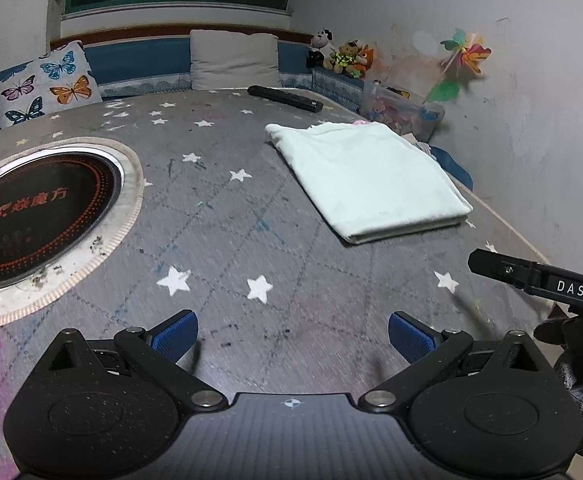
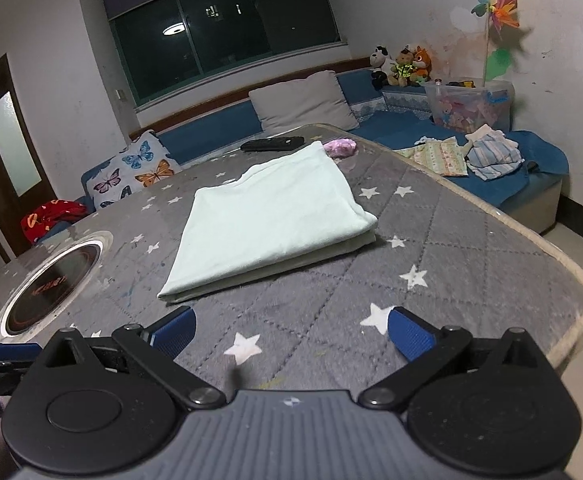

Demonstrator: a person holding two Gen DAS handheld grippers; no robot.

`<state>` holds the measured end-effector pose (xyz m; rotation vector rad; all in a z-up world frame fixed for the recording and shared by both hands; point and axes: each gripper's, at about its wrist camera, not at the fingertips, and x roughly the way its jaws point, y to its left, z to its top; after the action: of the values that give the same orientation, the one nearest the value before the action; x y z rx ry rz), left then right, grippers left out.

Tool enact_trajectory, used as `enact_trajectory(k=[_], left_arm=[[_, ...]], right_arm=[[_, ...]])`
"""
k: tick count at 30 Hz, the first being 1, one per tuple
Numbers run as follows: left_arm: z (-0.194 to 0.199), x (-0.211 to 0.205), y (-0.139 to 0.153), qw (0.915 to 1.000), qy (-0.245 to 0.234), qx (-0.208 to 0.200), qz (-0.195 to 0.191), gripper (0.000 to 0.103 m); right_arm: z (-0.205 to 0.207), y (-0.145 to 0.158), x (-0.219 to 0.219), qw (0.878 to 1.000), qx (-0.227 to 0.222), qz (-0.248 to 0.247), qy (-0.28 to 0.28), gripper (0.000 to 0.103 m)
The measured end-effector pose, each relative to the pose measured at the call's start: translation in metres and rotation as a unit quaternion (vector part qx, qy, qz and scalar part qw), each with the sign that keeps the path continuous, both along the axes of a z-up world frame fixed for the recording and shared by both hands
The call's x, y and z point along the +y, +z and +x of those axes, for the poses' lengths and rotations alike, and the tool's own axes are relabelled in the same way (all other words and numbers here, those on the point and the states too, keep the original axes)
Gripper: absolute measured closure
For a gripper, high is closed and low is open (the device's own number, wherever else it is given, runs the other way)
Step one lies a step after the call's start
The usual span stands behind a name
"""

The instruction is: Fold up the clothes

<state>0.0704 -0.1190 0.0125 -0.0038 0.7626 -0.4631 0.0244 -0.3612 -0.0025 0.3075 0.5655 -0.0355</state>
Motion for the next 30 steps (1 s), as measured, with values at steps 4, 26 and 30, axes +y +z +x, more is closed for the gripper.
enact_trajectory(k=[4, 26, 30], left_arm=[[-0.003, -0.004, -0.002, 0.9999, -0.001, 0.005, 0.008, 0.0], [-0.015, -0.013, -0.008, 0.9996, -0.014, 0.012, 0.021, 0.0], [-0.017, -0.015, -0.008, 0.9995, -0.018, 0.011, 0.024, 0.0]], right_arm=[[-0.004, 0.0, 0.004, 1.0, 0.002, -0.005, -0.004, 0.0], [-0.014, -0.001, 0.017, 1.0, 0.011, -0.021, -0.003, 0.0], [-0.016, -0.001, 0.019, 1.0, 0.011, -0.022, -0.003, 0.0]])
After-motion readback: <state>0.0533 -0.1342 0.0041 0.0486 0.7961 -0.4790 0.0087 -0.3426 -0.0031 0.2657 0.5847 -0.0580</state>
